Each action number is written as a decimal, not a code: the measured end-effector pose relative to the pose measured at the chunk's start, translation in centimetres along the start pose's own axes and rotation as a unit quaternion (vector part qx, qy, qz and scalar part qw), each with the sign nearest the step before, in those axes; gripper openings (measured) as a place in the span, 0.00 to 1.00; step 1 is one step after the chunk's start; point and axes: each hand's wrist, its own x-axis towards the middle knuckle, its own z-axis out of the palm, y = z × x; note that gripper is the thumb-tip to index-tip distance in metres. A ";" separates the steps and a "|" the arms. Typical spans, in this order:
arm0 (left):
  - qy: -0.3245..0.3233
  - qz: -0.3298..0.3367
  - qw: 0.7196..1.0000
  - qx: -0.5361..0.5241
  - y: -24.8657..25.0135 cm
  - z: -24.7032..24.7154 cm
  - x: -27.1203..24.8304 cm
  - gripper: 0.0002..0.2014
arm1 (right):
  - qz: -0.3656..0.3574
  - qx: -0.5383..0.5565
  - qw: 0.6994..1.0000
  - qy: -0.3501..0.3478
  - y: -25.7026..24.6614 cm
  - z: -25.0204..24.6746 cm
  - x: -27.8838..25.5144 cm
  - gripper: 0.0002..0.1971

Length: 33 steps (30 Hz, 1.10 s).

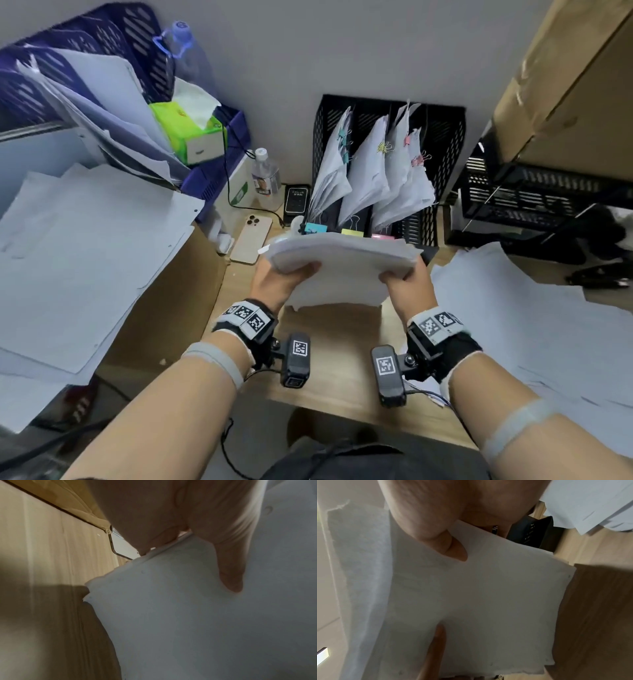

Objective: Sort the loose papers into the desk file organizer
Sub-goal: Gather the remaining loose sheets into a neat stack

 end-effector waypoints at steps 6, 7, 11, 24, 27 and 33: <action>-0.015 0.040 0.999 0.022 1.0 0.9 0.9 0.25 | -0.005 0.014 1.000 0.009 -0.4 -1.0 -0.2 0.25; -0.024 0.040 0.998 0.032 1.0 1.0 1.1 0.28 | 0.008 0.022 1.000 0.010 0.0 -1.1 -0.2 0.25; -0.008 0.034 0.999 0.031 0.6 1.2 1.5 0.42 | 0.028 0.051 0.998 0.015 0.0 -1.0 -0.3 0.23; -0.032 0.011 0.999 -0.020 1.1 1.6 1.7 0.30 | -0.010 0.044 0.994 0.095 -1.4 -0.2 1.2 0.23; -0.055 0.000 0.998 -0.009 0.9 1.3 1.9 0.25 | 0.022 0.056 0.995 0.084 -0.8 0.0 1.3 0.24; -0.083 -0.009 0.996 0.029 0.0 1.2 2.3 0.22 | 0.078 -0.042 0.996 -0.009 2.8 -0.9 0.8 0.18</action>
